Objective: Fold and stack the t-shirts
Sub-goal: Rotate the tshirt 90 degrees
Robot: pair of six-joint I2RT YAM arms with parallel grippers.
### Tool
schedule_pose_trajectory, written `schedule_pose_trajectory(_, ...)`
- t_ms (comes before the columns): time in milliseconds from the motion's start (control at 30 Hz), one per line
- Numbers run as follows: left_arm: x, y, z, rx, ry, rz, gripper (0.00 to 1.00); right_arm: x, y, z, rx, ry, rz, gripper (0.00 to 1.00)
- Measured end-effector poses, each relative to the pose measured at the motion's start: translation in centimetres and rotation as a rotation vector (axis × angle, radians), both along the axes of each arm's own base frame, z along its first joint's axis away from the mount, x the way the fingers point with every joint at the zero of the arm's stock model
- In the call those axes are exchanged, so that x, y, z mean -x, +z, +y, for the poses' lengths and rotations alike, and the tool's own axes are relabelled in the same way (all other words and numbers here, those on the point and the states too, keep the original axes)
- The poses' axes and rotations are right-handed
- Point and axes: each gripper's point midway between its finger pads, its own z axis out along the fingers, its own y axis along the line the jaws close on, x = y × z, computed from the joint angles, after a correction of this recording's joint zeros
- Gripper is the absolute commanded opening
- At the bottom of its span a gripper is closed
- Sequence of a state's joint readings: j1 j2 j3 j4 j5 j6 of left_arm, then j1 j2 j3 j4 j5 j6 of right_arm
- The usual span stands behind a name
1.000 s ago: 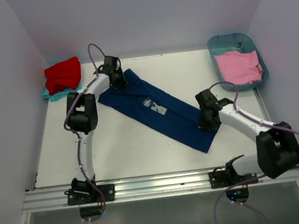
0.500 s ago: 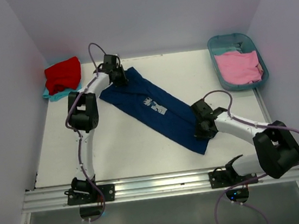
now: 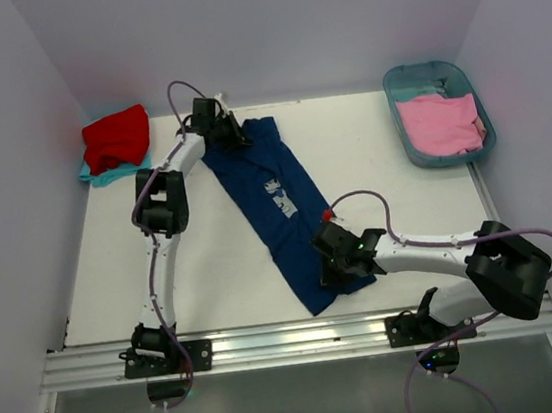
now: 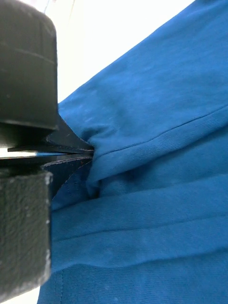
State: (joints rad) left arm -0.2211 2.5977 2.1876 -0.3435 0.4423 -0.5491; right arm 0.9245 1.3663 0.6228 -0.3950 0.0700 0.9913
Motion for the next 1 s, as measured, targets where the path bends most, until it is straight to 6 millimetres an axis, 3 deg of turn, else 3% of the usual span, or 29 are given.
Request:
schedule_pose_trajectory(200,-0.8,-0.1,-1.3,0.163,-0.027,0.007,0.0,3.8,0.1,2.5,0.016,0.091,0.046,0.0)
schedule_pose_trajectory(600,-1.5,1.2,-3.6,0.378,-0.088,-0.018,0.01,6.9,0.7,7.5,0.043,0.253,0.043,0.0)
schedule_pose_trajectory(700,-2.3,3.1,-3.6,0.412,-0.103,-0.086,0.04,7.0,1.9,8.8,0.015,0.302,0.014,0.02)
schedule_pose_trajectory(733,-2.5,3.7,-3.5,0.418,-0.105,-0.102,0.05,6.8,2.4,9.2,0.003,0.312,0.002,0.14)
schedule_pose_trajectory(800,-2.9,5.5,-2.8,0.426,-0.106,-0.136,0.07,6.3,3.9,10.4,-0.033,0.336,-0.032,0.26)
schedule_pose_trajectory(833,-3.0,6.9,-2.4,0.429,-0.105,-0.158,0.1,6.0,4.7,11.0,-0.051,0.349,-0.052,0.35)
schedule_pose_trajectory(900,-3.1,10.3,-1.0,0.425,-0.096,-0.202,0.19,5.2,6.8,12.0,-0.084,0.362,-0.107,0.39)
schedule_pose_trajectory(1000,-1.6,16.4,1.7,0.379,-0.071,-0.279,0.33,3.5,9.9,12.2,-0.079,0.337,-0.197,0.55)
